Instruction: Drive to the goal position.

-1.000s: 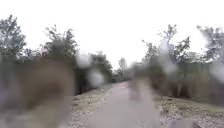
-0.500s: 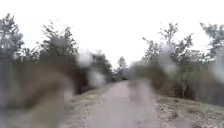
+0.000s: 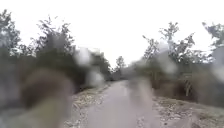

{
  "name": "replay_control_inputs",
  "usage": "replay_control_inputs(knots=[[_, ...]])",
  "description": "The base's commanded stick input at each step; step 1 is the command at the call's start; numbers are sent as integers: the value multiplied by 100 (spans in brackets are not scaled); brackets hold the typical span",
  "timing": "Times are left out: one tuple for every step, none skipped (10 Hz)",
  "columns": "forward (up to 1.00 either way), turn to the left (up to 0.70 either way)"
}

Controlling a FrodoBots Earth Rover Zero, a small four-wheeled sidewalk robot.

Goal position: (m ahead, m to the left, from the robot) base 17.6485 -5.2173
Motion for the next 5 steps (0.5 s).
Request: replay_control_inputs(knots=[[45, 0], [45, 0], [45, 0], [45, 0], [45, 0]])
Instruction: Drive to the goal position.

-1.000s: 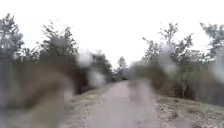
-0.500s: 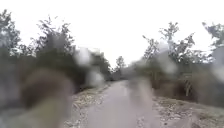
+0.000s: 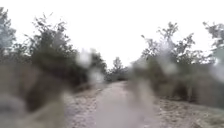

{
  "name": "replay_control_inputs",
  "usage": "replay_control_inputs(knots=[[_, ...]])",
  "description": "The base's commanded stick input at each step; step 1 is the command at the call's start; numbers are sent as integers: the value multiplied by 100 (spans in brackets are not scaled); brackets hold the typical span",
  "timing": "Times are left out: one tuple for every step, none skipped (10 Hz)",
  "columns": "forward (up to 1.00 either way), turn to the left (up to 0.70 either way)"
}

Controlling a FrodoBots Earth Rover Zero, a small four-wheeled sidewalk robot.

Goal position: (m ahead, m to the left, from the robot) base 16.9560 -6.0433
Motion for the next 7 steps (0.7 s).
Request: replay_control_inputs(knots=[[45, 0], [45, 0], [45, 0], [45, 0], [45, 0], [45, 0], [45, 0]])
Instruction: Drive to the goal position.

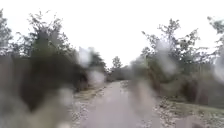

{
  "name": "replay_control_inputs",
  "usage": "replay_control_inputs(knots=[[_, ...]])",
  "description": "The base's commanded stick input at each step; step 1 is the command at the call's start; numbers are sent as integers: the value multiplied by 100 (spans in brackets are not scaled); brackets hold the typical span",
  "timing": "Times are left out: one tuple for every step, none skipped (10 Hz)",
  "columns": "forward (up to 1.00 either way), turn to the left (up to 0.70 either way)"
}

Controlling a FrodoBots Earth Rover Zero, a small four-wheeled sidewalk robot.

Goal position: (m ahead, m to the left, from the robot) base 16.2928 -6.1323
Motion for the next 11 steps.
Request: replay_control_inputs(knots=[[45, 0], [45, 0], [45, 0], [45, 0], [45, 0], [45, 0], [45, 0], [45, 0], [45, 0], [45, 0], [45, 0]])
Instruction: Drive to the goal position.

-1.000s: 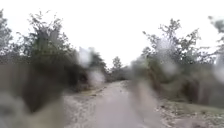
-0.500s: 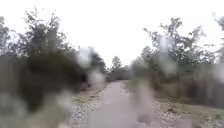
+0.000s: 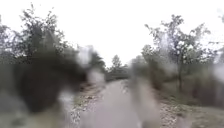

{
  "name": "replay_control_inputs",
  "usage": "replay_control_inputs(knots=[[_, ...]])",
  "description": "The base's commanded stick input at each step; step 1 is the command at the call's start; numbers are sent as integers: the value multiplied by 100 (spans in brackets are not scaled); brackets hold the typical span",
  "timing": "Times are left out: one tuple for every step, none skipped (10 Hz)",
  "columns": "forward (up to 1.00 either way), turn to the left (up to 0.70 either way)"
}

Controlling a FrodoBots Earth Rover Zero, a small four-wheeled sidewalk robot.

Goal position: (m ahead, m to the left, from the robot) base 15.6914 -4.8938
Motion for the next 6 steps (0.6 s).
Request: replay_control_inputs(knots=[[45, 0], [45, 0], [45, 0], [45, 0], [45, 0], [45, 0]])
